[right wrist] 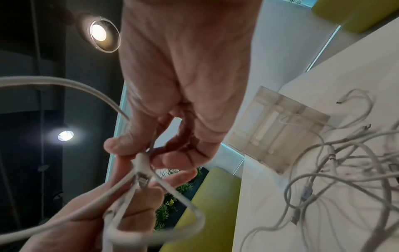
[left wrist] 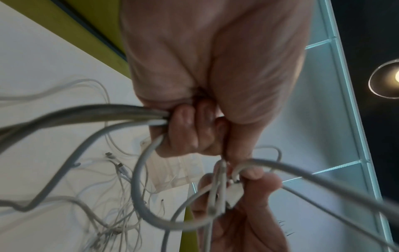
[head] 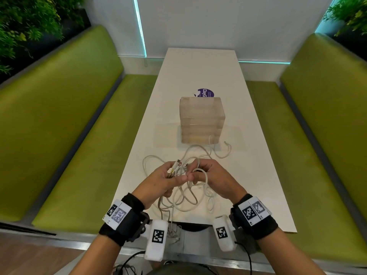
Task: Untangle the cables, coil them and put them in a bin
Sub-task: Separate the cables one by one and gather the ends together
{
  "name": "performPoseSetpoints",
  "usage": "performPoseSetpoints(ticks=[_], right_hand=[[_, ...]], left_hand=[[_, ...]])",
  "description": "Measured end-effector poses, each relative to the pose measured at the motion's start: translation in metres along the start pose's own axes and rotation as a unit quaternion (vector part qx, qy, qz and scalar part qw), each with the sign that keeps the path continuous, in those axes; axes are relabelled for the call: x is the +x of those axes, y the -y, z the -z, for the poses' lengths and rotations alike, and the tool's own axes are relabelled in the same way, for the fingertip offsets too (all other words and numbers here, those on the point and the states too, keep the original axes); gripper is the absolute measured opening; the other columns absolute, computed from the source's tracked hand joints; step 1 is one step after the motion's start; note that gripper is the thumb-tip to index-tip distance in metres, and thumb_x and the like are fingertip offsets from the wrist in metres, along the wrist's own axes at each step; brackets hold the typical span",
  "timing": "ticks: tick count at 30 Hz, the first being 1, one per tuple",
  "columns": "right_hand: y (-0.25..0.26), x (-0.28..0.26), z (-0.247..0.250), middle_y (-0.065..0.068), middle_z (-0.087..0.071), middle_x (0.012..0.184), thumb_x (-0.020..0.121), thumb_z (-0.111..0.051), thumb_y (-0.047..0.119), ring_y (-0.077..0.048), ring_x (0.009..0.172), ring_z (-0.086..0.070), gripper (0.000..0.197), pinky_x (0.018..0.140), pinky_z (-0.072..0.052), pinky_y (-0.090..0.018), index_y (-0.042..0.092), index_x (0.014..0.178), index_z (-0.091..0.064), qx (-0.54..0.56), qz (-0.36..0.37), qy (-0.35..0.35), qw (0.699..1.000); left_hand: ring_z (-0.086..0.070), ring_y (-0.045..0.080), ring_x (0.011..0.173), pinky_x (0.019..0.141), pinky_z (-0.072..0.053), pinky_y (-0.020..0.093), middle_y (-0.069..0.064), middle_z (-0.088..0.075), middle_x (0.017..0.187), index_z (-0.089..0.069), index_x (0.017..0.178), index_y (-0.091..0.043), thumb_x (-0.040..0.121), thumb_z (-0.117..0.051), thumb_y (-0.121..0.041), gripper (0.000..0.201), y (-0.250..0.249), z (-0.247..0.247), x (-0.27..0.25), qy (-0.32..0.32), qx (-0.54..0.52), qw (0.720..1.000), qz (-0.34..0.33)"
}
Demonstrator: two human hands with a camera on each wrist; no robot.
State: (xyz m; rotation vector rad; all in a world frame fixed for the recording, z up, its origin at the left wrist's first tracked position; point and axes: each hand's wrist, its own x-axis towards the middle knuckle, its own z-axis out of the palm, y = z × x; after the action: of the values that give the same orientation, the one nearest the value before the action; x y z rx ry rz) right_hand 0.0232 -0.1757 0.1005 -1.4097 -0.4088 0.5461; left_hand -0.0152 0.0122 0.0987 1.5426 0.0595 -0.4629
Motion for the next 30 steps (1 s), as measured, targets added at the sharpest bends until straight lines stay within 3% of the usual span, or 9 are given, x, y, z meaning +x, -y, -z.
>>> performPoseSetpoints(ticks=[2, 5, 8, 10, 14, 18, 21, 27, 30], right_hand=[[0.000, -0.002, 0.001, 0.000, -0.065, 0.075, 0.081, -0.063, -0.008, -0.013, 0.075, -0.061, 0.014, 0.074, -0.050, -0.022, 0.005, 0.076, -0.063, 0.011, 0.014, -0.001, 1.000], [0.001, -0.007, 0.004, -0.008, -0.063, 0.080, 0.082, -0.067, 0.004, -0.021, 0.081, -0.060, 0.010, 0.080, -0.049, -0.027, 0.012, 0.077, -0.064, -0.009, 0.034, 0.004, 0.999], [0.002, -0.014, 0.007, -0.012, -0.062, 0.078, 0.083, -0.066, -0.001, -0.021, 0.076, -0.059, 0.005, 0.074, -0.049, -0.027, -0.004, 0.081, -0.062, -0.051, 0.011, 0.047, 0.998], [-0.002, -0.018, 0.006, -0.007, -0.063, 0.074, 0.083, -0.065, -0.003, -0.016, 0.071, -0.059, 0.003, 0.070, -0.049, -0.026, -0.005, 0.083, -0.063, -0.098, -0.027, 0.096, 0.990], [-0.031, -0.021, 0.001, 0.007, -0.064, 0.077, 0.079, -0.071, 0.010, -0.005, 0.073, -0.059, 0.003, 0.074, -0.048, -0.026, 0.010, 0.081, -0.068, -0.285, -0.105, 0.168, 0.938], [-0.070, -0.026, -0.010, -0.002, -0.057, 0.089, 0.075, -0.075, 0.024, -0.015, 0.080, -0.055, 0.012, 0.074, -0.048, -0.039, 0.017, 0.082, -0.068, -0.422, -0.135, 0.209, 0.872], [-0.085, -0.027, -0.020, -0.009, -0.056, 0.096, 0.077, -0.074, 0.027, -0.018, 0.083, -0.053, 0.021, 0.073, -0.047, -0.036, 0.013, 0.092, -0.068, -0.468, -0.140, 0.209, 0.847], [-0.095, -0.030, -0.024, 0.001, -0.058, 0.100, 0.075, -0.075, 0.025, -0.017, 0.091, -0.055, 0.039, 0.083, -0.049, -0.037, 0.022, 0.113, -0.064, -0.434, -0.175, 0.258, 0.846], [-0.091, -0.036, -0.017, 0.001, -0.064, 0.108, 0.079, -0.073, 0.024, -0.015, 0.095, -0.058, 0.038, 0.087, -0.049, -0.037, 0.026, 0.116, -0.064, -0.397, -0.188, 0.247, 0.864]], left_hand=[[-0.027, 0.008, 0.050, 0.044, -0.025, 0.020, -0.007, -0.037, 0.061, -0.056, 0.119, -0.016, 0.080, -0.074, -0.021, 0.043, 0.001, 0.003, 0.000, -0.005, -0.023, 1.000, -0.007], [-0.024, 0.005, 0.046, 0.042, -0.023, 0.018, -0.010, -0.038, 0.059, -0.056, 0.112, -0.012, 0.075, -0.074, -0.023, 0.044, 0.002, 0.008, 0.001, -0.028, -0.094, 0.995, -0.027], [-0.023, 0.005, 0.045, 0.041, -0.025, 0.016, -0.011, -0.032, 0.057, -0.053, 0.117, -0.006, 0.076, -0.076, -0.036, 0.056, 0.001, 0.015, 0.003, -0.079, -0.148, 0.985, -0.044], [-0.024, 0.005, 0.045, 0.042, -0.026, 0.017, -0.011, -0.030, 0.056, -0.055, 0.120, -0.006, 0.082, -0.065, -0.029, 0.046, -0.001, 0.018, 0.004, -0.115, -0.152, 0.980, -0.056], [-0.025, 0.006, 0.045, 0.042, -0.027, 0.018, -0.010, -0.028, 0.055, -0.059, 0.114, -0.008, 0.094, -0.054, -0.015, 0.022, -0.006, 0.019, 0.004, -0.148, -0.141, 0.976, -0.070], [-0.021, 0.008, 0.047, 0.044, -0.025, 0.019, -0.008, -0.024, 0.055, -0.062, 0.106, -0.008, 0.096, -0.053, -0.016, 0.016, -0.012, 0.019, 0.003, -0.157, -0.159, 0.972, -0.077], [-0.020, 0.010, 0.048, 0.045, -0.023, 0.020, -0.007, -0.023, 0.055, -0.062, 0.104, -0.007, 0.096, -0.053, -0.017, 0.016, -0.013, 0.016, 0.003, -0.154, -0.155, 0.973, -0.078], [-0.020, 0.009, 0.047, 0.043, -0.024, 0.019, -0.008, -0.024, 0.053, -0.062, 0.099, -0.006, 0.095, -0.053, -0.018, 0.015, -0.009, 0.013, 0.002, -0.155, -0.150, 0.973, -0.076], [-0.020, 0.009, 0.046, 0.043, -0.024, 0.019, -0.009, -0.024, 0.053, -0.062, 0.098, -0.006, 0.096, -0.053, -0.018, 0.015, -0.012, 0.016, 0.001, -0.157, -0.150, 0.973, -0.077]])
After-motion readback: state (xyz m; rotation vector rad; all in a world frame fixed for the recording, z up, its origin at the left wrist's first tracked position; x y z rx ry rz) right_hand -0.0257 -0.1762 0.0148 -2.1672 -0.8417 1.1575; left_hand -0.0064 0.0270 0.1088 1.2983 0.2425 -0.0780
